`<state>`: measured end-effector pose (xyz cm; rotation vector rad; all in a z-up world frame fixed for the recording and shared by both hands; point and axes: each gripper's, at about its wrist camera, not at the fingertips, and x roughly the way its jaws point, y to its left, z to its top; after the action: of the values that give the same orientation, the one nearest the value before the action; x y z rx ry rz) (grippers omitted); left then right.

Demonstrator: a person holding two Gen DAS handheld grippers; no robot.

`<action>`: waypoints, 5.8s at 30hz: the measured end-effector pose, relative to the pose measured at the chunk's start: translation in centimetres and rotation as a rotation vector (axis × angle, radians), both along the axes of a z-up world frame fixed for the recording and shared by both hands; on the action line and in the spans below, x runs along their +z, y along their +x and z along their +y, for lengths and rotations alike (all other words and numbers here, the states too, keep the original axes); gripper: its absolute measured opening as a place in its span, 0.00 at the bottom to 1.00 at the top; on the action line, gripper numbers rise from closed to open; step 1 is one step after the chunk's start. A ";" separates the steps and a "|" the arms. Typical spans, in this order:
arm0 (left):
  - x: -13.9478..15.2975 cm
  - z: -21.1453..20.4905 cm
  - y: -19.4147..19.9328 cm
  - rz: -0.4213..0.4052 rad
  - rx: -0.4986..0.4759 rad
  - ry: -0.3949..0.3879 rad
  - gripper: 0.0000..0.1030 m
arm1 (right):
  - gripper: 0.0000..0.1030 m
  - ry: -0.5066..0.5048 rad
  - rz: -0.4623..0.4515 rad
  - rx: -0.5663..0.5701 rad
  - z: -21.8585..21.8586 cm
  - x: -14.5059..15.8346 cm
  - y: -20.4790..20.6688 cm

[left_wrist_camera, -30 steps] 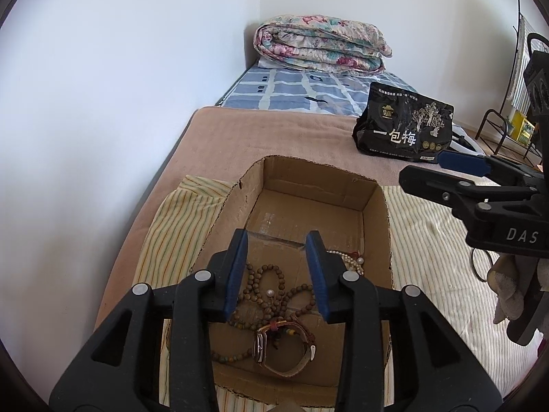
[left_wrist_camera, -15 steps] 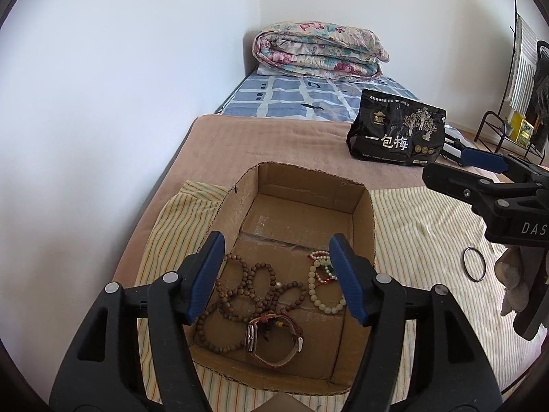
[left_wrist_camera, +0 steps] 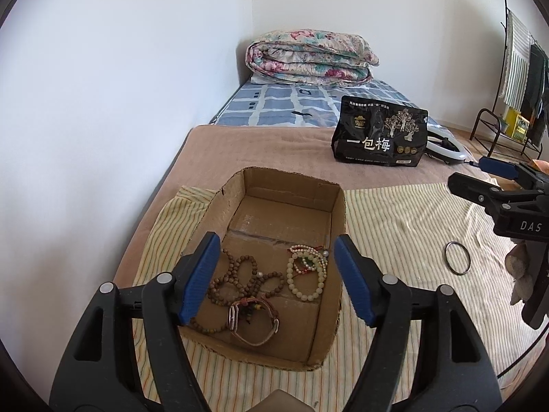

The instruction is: Organize jewelry

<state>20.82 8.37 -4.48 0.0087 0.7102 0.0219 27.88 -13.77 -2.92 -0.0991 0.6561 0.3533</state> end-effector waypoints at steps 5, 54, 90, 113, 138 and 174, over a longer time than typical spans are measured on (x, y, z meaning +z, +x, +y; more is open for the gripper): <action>-0.3 -1.2 -1.7 0.015 -0.008 0.025 0.71 | 1.00 -0.033 -0.007 -0.048 -3.3 -0.5 -1.6; -6.8 -4.7 -10.8 0.144 0.009 -0.035 0.71 | 0.79 -0.136 0.310 -0.128 -11.4 -15.8 -0.2; -5.7 0.8 -12.6 0.115 0.105 -0.079 0.71 | 0.71 -0.067 0.157 0.046 -1.7 -5.1 -0.7; -5.3 4.2 -11.8 0.095 0.160 -0.079 0.71 | 0.71 -0.013 0.149 0.176 11.4 -3.1 3.6; -5.1 4.6 -11.8 0.090 0.165 -0.088 0.71 | 0.79 -0.051 0.152 0.187 15.3 -4.9 4.7; 0.1 0.5 -14.6 -0.014 0.136 -0.033 0.71 | 0.87 -0.041 0.029 0.172 8.5 1.8 -2.1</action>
<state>6.26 8.86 -4.40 -0.0717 0.6966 0.1400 25.75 -5.27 -1.15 -0.1905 0.6855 0.5079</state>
